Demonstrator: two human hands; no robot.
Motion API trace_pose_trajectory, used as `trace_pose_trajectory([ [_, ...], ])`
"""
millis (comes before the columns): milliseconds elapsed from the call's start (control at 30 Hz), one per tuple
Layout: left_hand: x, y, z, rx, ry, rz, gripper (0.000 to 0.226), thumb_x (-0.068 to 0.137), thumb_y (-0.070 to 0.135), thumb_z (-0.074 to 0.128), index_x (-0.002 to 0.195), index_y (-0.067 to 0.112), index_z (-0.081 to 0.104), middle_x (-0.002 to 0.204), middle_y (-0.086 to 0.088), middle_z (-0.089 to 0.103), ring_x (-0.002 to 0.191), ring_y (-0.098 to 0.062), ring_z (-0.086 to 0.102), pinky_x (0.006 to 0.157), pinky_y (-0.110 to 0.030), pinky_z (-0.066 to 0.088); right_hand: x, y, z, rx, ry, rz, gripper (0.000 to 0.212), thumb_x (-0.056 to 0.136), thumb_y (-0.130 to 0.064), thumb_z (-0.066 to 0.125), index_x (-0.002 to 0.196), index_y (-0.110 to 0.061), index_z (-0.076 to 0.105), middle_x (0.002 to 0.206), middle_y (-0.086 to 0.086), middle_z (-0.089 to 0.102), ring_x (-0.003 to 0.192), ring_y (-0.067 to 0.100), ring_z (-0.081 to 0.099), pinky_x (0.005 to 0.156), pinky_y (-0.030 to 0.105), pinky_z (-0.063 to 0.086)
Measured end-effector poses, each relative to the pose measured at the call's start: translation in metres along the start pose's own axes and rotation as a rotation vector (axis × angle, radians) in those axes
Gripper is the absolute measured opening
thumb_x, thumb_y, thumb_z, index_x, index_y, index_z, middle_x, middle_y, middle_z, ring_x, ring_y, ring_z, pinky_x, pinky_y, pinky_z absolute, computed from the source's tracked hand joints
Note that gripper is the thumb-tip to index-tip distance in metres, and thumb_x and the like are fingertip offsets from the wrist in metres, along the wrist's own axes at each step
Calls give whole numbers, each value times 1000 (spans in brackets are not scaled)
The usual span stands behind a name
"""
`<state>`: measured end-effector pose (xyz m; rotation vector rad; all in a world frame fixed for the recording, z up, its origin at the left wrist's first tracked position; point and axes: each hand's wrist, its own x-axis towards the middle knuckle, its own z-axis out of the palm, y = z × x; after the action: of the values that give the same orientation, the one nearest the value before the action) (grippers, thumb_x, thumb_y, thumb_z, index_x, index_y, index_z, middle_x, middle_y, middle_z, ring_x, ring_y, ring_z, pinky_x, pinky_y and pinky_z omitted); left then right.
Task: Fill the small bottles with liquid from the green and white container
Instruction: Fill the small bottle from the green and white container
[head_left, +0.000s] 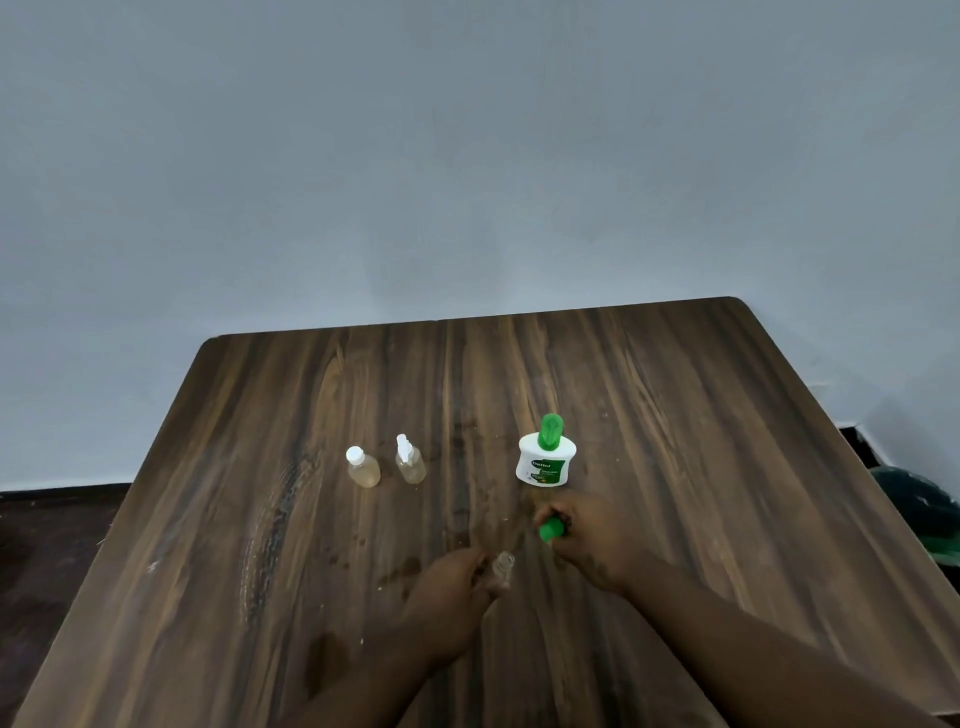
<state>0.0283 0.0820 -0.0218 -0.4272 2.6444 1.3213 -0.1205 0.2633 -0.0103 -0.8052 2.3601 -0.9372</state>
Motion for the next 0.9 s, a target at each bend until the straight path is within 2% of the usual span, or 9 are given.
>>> trace_pose_trajectory([
  [100,1,12,3,-128,40,-17,32,96,62,52,98,34,68,92,16,72,85,3,67,77,-25,55,-5,34,6,-266,-42,108,15,80,-22,67,95,-23,67,100,-5,65,94,12,60,74,24,39],
  [233,15,30,3,-226,97,-6,16,94,46,65,108,39,67,98,22,72,91,6,67,81,-22,55,-7,64,24,-440,-72,232,31,92,-30,54,118,-14,62,128,8,61,117,24,57,95,30,42],
  [333,33,39,1,-250,137,5,19,91,36,71,110,35,68,97,19,74,90,5,68,81,-22,56,-6,73,25,-456,-134,239,48,87,-38,62,130,-17,57,139,5,53,124,21,53,100,29,41],
  [467,54,46,-3,-239,189,7,25,87,33,75,111,29,69,97,16,75,87,6,68,75,-13,52,1,50,-4,-394,-69,183,25,84,-45,66,99,-25,69,101,-6,67,98,15,64,78,27,47],
  [533,63,48,-5,-202,195,-11,24,86,39,75,109,32,69,96,16,74,86,8,67,73,-12,50,18,33,-31,-161,254,146,7,88,-32,64,87,-27,69,82,-10,68,80,11,66,69,26,48],
  [600,70,51,-5,-154,196,-32,22,87,45,72,106,33,68,94,16,74,84,8,66,73,-15,52,40,11,-60,102,524,94,3,90,-24,67,92,-25,70,82,-10,69,77,7,64,70,20,49],
  [733,84,51,0,-121,228,-59,22,82,47,72,99,34,68,89,17,73,81,2,67,76,-32,57,79,-26,-90,285,272,31,19,92,-17,67,111,-13,72,97,-1,71,89,12,63,75,6,46],
  [833,90,57,4,-113,230,-75,12,84,40,75,90,32,69,82,20,71,77,7,64,68,-22,50,92,-23,-84,220,189,68,16,92,-20,67,106,-16,74,101,0,74,98,16,67,89,32,55],
  [900,92,63,3,-90,225,-66,8,90,40,71,85,37,65,73,27,66,73,15,59,61,-11,40,93,-22,-79,207,180,82,13,91,-18,68,101,-14,76,98,0,74,92,14,67,85,32,55],
])
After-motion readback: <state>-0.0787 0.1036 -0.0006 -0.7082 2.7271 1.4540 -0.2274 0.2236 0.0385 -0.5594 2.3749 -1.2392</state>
